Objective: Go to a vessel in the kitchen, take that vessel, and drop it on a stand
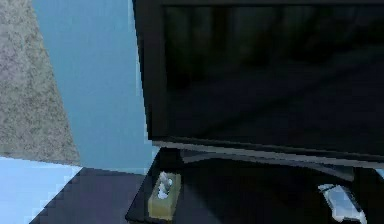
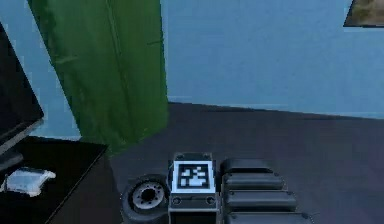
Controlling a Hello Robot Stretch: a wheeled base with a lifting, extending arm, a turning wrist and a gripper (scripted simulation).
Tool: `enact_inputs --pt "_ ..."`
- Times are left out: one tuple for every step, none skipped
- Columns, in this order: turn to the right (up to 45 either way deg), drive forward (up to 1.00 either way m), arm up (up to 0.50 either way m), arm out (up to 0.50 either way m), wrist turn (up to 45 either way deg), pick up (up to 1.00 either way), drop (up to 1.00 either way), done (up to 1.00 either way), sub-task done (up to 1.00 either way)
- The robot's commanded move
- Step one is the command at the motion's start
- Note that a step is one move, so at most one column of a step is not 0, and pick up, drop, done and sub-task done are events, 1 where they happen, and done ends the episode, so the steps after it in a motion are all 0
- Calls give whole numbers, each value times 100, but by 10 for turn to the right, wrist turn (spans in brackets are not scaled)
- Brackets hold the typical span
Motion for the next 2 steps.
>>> enact_inputs --pt "-450 0 0 0 0 0 0 0 0" --pt "-450 0 0 0 0 0 0 0 0"
